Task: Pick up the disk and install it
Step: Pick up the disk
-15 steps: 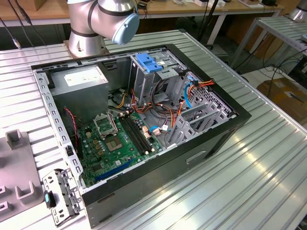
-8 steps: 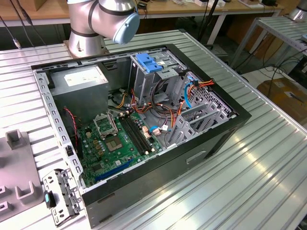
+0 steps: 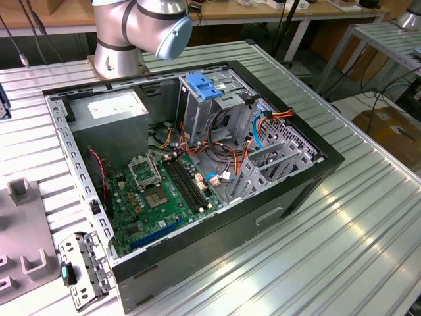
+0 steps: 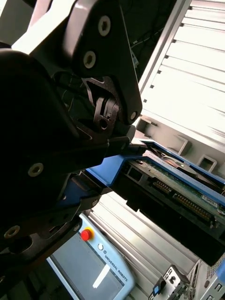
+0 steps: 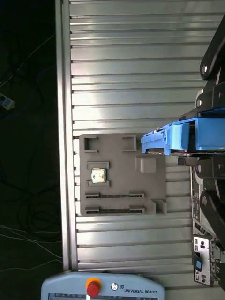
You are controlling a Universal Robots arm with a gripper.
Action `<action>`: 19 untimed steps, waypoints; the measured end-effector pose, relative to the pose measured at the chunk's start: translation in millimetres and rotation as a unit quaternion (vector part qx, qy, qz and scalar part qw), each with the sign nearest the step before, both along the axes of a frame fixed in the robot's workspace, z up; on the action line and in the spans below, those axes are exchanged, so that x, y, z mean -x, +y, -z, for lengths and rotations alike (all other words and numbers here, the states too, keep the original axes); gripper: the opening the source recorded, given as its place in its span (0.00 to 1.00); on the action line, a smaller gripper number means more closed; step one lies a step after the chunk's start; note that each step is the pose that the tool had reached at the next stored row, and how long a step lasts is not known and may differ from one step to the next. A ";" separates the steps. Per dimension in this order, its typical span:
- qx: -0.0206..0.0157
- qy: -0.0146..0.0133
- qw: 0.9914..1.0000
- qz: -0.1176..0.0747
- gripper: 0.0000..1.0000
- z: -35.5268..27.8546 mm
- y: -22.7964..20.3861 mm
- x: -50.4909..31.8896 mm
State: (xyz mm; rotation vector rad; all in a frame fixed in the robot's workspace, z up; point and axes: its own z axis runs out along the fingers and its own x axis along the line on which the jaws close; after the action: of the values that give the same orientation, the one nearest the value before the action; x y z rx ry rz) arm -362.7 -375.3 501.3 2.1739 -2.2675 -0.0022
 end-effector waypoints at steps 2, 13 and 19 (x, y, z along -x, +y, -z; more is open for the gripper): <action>0.000 0.000 1.000 0.000 0.37 0.0 0.0 -6.2; 0.000 0.000 1.000 0.000 0.37 0.0 0.0 -33.4; 0.000 0.000 1.000 0.000 0.37 0.0 0.0 -48.9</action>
State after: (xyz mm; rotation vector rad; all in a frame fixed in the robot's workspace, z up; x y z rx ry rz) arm -313.8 -375.3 501.3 2.1736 -2.2675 -0.0026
